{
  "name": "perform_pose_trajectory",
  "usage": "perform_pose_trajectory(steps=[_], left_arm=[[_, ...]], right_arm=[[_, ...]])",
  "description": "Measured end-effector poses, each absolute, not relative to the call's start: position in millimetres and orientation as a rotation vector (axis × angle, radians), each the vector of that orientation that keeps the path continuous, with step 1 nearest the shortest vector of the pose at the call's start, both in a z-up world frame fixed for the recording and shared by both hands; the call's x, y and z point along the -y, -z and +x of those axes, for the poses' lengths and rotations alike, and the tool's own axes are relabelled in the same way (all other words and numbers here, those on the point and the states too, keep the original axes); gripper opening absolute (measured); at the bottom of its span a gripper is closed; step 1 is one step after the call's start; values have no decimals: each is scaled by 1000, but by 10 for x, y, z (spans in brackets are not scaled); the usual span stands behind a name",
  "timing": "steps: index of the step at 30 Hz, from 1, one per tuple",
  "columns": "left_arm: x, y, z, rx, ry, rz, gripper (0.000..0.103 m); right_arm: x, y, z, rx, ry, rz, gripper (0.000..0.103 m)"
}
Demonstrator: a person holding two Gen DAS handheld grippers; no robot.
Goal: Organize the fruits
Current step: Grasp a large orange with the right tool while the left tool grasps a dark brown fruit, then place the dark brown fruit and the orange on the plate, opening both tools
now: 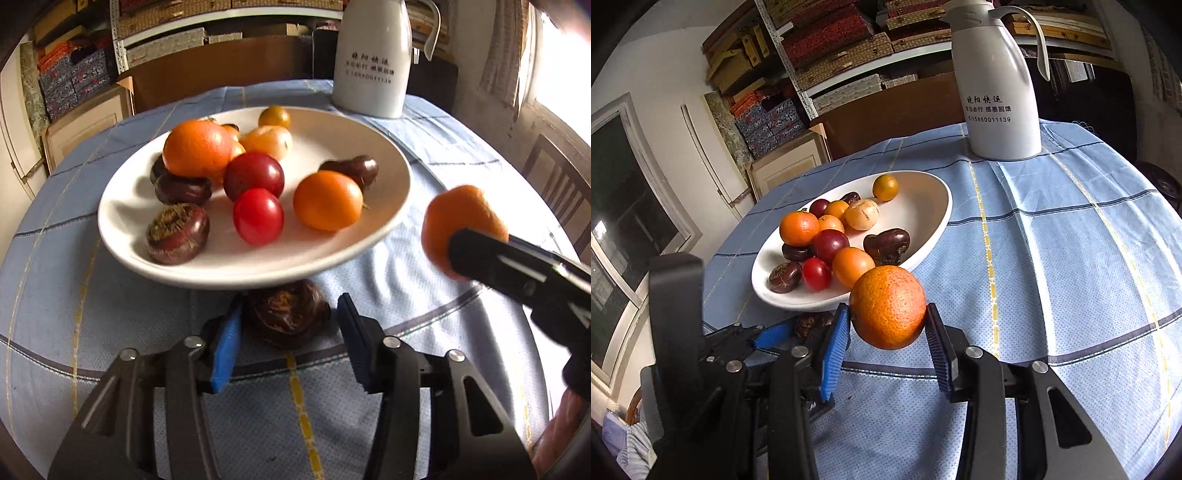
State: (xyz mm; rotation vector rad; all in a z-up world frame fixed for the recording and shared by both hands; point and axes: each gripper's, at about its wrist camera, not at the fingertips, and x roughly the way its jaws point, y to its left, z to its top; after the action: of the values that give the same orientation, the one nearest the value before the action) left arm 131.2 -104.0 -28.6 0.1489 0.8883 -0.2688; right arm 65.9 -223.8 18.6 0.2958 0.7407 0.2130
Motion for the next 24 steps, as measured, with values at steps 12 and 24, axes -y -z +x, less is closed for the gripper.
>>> perform_pose_trajectory(steps=[12, 24], left_arm=[[767, 154, 808, -839, 322, 102, 44], [357, 1, 506, -759, 259, 31, 44]], right_arm=[[2228, -109, 653, -764, -209, 305, 42], [2073, -83, 326, -725, -231, 233, 42]])
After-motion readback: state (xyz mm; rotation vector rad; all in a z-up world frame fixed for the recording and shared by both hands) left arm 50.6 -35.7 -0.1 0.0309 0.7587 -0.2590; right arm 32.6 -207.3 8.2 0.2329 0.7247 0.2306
